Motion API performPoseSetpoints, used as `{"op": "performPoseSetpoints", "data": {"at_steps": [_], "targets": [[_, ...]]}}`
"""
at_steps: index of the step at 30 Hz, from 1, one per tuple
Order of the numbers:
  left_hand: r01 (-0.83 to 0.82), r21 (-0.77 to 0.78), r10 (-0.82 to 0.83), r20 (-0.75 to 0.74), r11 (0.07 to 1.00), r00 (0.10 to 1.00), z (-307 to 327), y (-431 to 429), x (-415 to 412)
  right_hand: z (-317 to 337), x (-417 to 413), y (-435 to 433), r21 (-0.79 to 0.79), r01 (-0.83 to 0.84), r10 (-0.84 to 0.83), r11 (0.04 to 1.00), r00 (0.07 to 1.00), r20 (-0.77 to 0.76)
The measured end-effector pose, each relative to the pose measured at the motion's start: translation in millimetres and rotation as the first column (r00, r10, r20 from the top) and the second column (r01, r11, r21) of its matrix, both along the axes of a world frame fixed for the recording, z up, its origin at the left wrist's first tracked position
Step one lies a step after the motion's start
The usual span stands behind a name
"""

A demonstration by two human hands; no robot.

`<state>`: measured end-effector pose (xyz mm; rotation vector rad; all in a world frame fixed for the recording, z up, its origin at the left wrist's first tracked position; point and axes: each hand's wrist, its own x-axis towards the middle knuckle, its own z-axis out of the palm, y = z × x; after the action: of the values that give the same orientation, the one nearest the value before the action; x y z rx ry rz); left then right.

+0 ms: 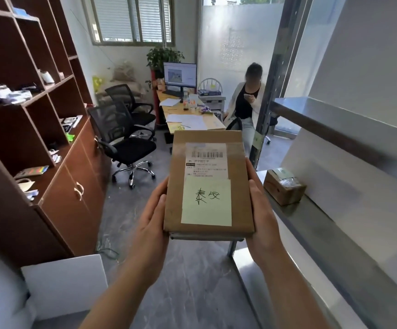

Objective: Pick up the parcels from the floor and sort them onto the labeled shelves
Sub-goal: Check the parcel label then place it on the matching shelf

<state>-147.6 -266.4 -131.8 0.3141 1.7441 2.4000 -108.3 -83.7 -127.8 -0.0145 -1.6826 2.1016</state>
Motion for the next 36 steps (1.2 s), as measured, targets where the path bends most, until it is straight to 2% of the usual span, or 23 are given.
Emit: {"op": "performPoseSetpoints", "data": {"at_steps": [5,20,25,29,33,36], "targets": [[0.074,0.006,-0.074,-0.030,0.997,0.997,-5,0,-54,1,-43,-3,-0.003,0.052,-0.052,0.999,0.999,0.007],[0.146,0.031,-0.145,-0.023,0.989,0.989,7,-30,-242,15,-208,-44,-0.002,0.163,-0.163,0.987,0.987,-0.006],[0.198,0.013,-0.197,-0.048,0.980,0.979,-2,-13,-270,9,-232,-31,-0.010,0.215,-0.214,0.977,0.977,0.016],[0.230,0.020,-0.230,0.004,0.973,0.973,-6,12,-301,8,-254,-14,-0.020,0.259,-0.258,0.966,0.965,0.035],[0.254,-0.038,-0.256,-0.055,0.966,0.965,-8,48,-331,5,-279,19,-0.022,0.294,-0.293,0.956,0.955,0.042],[0.293,-0.040,-0.294,-0.024,0.955,0.955,-7,79,-357,2,-302,52,-0.020,0.320,-0.319,0.947,0.946,0.049]]}}
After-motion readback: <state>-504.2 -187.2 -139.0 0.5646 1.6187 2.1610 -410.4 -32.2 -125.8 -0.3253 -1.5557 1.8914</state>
